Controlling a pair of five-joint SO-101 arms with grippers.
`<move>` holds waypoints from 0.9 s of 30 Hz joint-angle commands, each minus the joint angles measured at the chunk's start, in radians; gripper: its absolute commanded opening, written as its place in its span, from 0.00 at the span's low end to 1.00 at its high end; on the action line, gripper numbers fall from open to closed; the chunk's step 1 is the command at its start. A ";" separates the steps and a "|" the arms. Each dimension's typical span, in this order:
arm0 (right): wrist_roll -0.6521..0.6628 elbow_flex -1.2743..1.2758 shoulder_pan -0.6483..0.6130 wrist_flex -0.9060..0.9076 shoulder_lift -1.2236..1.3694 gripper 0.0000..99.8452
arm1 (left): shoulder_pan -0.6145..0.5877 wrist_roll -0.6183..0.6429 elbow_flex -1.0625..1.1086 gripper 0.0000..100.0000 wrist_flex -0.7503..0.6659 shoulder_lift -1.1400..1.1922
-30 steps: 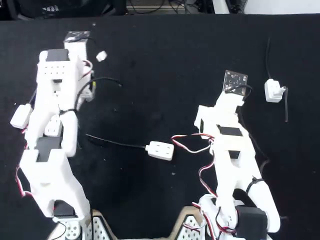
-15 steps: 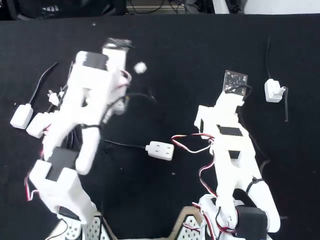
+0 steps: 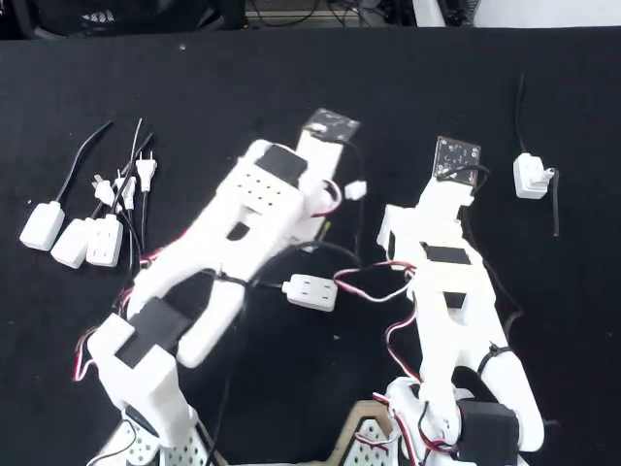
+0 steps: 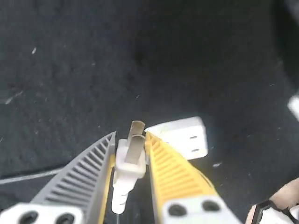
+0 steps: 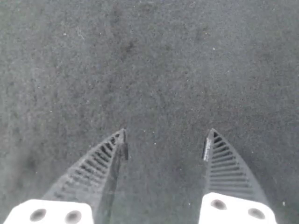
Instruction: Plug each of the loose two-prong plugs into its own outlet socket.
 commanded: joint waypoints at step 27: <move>-0.009 -0.053 -0.443 0.203 -0.036 0.26 | -0.467 -0.094 0.595 0.20 -0.195 -0.542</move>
